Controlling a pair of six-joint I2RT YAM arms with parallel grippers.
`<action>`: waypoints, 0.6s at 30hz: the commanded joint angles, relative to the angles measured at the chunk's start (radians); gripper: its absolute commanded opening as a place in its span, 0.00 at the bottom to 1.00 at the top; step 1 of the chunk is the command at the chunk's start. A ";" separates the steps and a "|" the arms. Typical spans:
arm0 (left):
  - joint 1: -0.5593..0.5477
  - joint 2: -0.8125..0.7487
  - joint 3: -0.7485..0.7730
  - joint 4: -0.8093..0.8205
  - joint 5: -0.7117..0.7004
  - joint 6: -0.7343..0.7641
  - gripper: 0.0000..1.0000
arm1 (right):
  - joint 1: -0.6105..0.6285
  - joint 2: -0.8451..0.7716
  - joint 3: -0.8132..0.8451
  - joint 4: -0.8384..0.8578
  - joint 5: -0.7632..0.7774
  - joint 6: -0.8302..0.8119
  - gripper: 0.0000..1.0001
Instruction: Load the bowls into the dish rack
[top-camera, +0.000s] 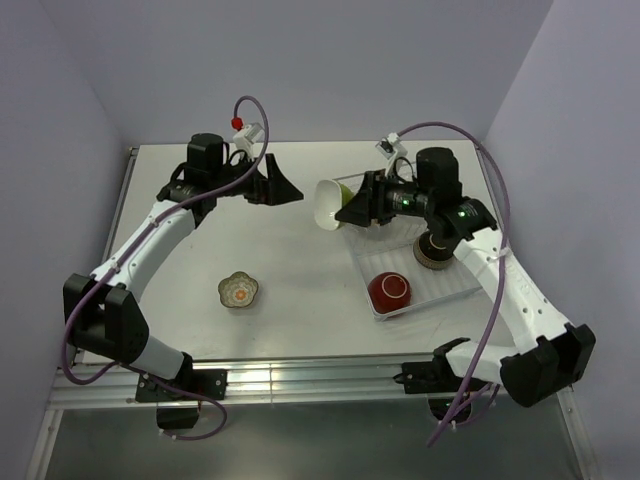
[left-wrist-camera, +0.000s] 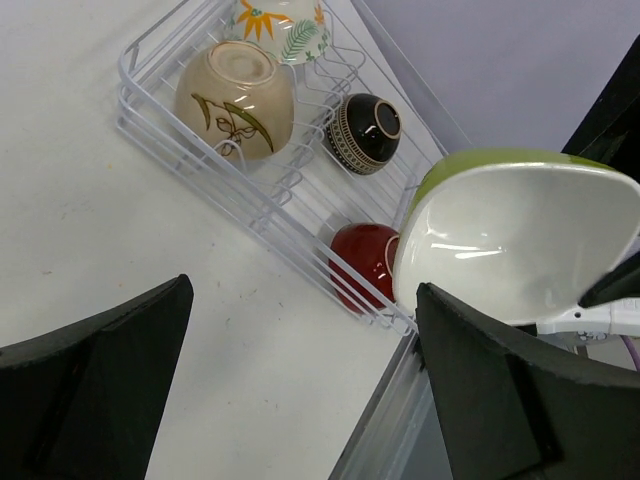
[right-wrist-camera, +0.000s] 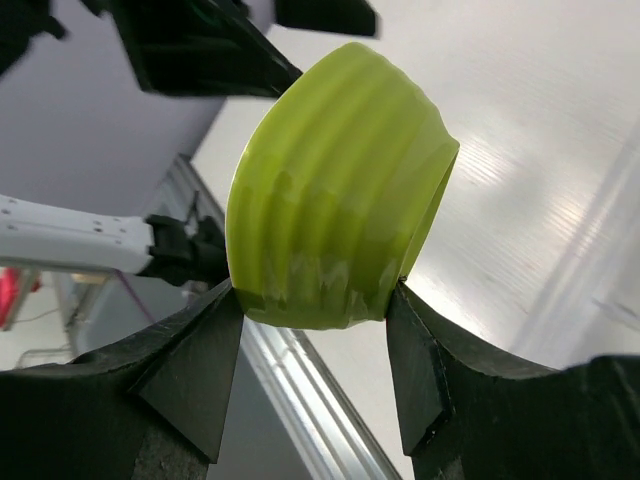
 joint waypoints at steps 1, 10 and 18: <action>0.012 -0.051 0.049 -0.014 -0.031 0.025 1.00 | -0.065 -0.076 -0.022 -0.162 0.035 -0.198 0.00; 0.015 -0.071 0.071 -0.171 -0.286 0.094 1.00 | -0.258 -0.102 0.046 -0.640 0.291 -0.617 0.00; 0.015 -0.110 0.042 -0.198 -0.392 0.119 0.99 | -0.287 -0.084 -0.009 -0.731 0.545 -0.683 0.00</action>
